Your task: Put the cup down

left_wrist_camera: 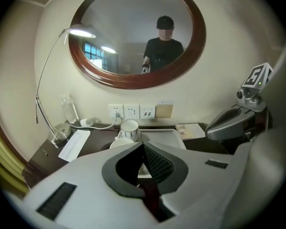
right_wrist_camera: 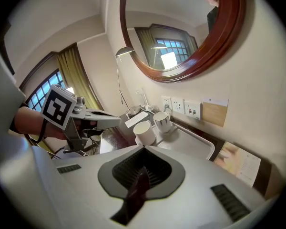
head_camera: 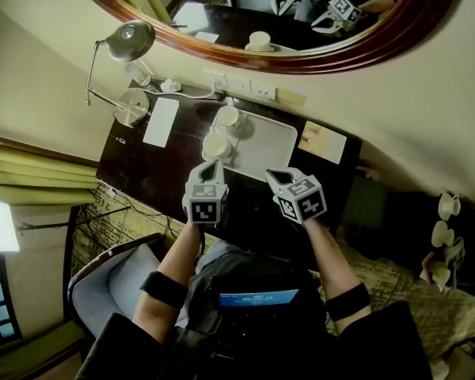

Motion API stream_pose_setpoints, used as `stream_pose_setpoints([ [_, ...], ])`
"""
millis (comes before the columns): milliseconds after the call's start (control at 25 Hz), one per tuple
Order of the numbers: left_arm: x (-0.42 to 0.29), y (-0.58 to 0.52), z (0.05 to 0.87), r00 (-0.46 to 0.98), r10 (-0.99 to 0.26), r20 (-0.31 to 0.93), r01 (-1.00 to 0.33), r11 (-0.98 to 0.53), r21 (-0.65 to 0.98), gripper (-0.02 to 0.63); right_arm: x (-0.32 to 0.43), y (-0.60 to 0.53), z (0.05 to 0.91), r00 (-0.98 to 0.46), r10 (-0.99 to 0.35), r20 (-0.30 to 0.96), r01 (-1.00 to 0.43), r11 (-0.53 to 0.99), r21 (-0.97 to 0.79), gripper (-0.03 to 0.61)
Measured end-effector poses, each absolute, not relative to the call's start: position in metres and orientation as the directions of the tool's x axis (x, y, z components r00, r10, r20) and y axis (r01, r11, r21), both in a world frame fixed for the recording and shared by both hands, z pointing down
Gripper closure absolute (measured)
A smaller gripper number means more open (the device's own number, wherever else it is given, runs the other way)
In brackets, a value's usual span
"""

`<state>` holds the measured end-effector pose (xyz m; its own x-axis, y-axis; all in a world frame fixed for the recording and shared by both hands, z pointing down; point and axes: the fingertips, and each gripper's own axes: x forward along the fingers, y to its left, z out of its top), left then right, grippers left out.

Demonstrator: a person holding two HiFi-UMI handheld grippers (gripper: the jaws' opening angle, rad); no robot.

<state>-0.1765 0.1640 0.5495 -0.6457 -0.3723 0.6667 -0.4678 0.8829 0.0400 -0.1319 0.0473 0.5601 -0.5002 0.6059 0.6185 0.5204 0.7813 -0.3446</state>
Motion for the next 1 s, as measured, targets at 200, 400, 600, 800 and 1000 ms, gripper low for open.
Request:
stream_pose_setpoints([
  [200, -0.166, 0.151, 0.537, -0.640, -0.438, 0.631, -0.514, 0.855, 0.072, 0.609, -0.130, 0.036, 0.560, -0.513, 0.592, 0.621, 0.504, 0.794, -0.341, 0.577],
  [400, -0.161, 0.159, 0.533, -0.648, -0.461, 0.607, -0.472, 0.868, 0.155, 0.609, -0.130, 0.023, 0.564, -0.538, 0.574, 0.617, 0.487, 0.809, -0.328, 0.577],
  [600, -0.149, 0.163, 0.525, -0.638, -0.479, 0.603, -0.499, 0.854, 0.149, 0.609, -0.124, 0.013, 0.568, -0.542, 0.558, 0.628, 0.465, 0.822, -0.329, 0.577],
  [800, -0.138, 0.166, 0.519, -0.645, -0.491, 0.586, -0.503, 0.850, 0.158, 0.611, -0.114, 0.005, 0.572, -0.541, 0.546, 0.639, 0.452, 0.830, -0.327, 0.577],
  [1000, -0.128, 0.165, 0.520, -0.633, -0.500, 0.591, -0.527, 0.837, 0.144, 0.611, -0.108, 0.000, 0.573, -0.543, 0.540, 0.643, 0.442, 0.835, -0.328, 0.577],
])
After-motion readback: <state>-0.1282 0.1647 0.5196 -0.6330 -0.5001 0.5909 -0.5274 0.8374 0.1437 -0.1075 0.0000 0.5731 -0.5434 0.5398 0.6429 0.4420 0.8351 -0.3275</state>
